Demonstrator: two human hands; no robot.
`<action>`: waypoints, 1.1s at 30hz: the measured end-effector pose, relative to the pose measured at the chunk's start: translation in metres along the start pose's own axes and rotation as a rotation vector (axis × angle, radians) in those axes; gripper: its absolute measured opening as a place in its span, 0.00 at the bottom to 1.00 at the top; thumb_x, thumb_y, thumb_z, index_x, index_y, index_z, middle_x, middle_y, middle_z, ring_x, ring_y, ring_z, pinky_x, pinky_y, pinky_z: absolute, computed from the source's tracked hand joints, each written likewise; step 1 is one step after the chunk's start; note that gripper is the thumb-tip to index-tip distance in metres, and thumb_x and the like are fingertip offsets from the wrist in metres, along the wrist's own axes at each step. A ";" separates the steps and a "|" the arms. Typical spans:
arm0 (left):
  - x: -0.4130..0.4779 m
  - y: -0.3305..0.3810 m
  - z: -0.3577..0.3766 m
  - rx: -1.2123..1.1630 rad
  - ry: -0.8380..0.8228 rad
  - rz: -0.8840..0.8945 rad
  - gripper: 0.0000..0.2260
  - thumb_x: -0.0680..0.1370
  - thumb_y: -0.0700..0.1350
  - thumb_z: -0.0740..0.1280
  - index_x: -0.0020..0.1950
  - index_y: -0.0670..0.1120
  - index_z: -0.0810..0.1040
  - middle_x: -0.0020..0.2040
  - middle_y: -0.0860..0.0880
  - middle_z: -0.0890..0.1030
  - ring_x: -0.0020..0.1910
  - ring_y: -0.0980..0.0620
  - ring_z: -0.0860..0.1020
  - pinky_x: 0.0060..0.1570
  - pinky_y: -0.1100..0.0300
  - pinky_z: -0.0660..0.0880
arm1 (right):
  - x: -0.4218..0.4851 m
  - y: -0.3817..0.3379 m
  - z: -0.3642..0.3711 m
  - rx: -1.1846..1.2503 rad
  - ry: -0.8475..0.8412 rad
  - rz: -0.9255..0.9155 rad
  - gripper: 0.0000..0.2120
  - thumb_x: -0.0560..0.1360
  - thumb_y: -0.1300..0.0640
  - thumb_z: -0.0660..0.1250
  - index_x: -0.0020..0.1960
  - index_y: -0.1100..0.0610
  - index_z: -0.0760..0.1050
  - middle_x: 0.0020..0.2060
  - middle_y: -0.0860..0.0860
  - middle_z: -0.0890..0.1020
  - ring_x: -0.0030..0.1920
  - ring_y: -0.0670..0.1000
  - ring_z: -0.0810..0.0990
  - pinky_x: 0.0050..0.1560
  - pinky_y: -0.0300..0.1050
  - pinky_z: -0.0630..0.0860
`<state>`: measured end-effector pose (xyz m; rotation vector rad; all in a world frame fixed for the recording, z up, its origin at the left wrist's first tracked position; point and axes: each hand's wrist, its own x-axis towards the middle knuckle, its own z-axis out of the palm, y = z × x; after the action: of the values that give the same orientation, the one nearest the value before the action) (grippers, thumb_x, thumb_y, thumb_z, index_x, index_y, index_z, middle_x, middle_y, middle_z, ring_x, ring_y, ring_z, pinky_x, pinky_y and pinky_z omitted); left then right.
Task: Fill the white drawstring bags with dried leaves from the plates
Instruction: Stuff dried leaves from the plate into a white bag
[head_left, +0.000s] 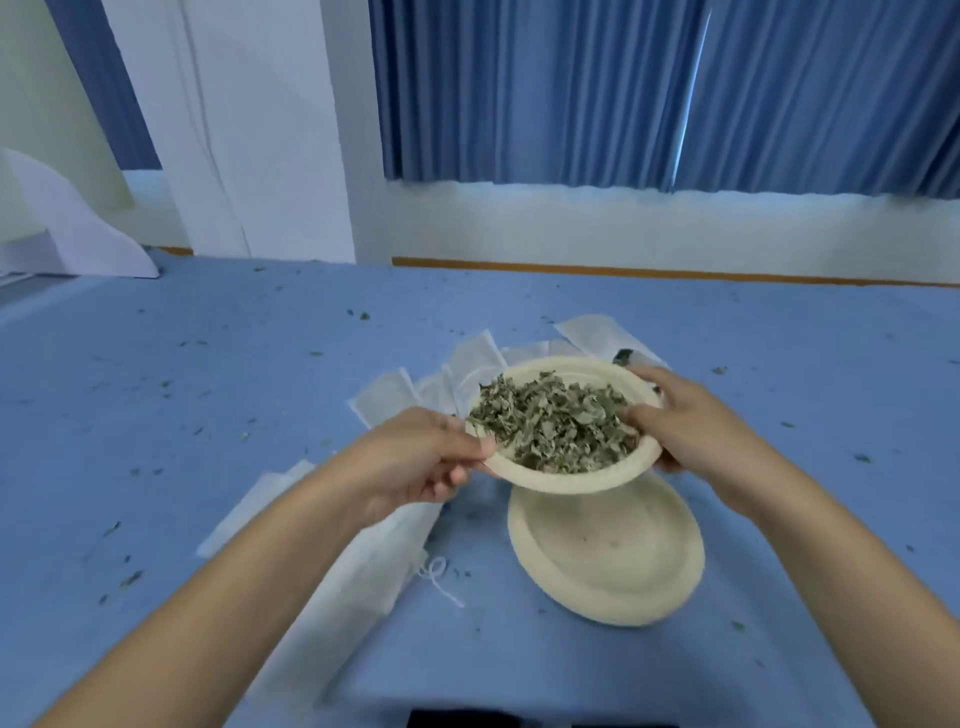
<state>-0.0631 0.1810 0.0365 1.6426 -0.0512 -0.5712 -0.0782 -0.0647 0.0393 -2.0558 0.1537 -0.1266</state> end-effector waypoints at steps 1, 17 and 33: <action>-0.006 -0.012 0.009 0.011 0.012 -0.006 0.11 0.77 0.38 0.70 0.57 0.40 0.74 0.34 0.48 0.79 0.22 0.59 0.69 0.23 0.68 0.66 | -0.013 0.012 -0.002 -0.045 0.002 -0.002 0.14 0.77 0.62 0.64 0.56 0.45 0.75 0.31 0.46 0.79 0.23 0.38 0.75 0.22 0.32 0.68; -0.007 -0.067 0.039 0.913 0.590 0.192 0.14 0.80 0.47 0.65 0.65 0.47 0.72 0.50 0.48 0.82 0.46 0.49 0.80 0.43 0.57 0.75 | -0.032 0.096 0.007 -0.398 0.116 0.066 0.19 0.76 0.62 0.62 0.65 0.49 0.74 0.48 0.51 0.68 0.41 0.49 0.73 0.42 0.42 0.65; -0.015 -0.035 0.032 0.984 0.929 0.681 0.11 0.74 0.44 0.73 0.37 0.43 0.73 0.37 0.46 0.76 0.34 0.43 0.73 0.30 0.55 0.66 | -0.039 0.018 0.024 0.088 -0.035 -0.283 0.04 0.74 0.54 0.71 0.48 0.50 0.79 0.42 0.44 0.83 0.41 0.40 0.81 0.42 0.32 0.76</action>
<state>-0.0988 0.1626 0.0066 2.5016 -0.2179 0.9084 -0.1135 -0.0456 0.0112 -1.9814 -0.1634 -0.2664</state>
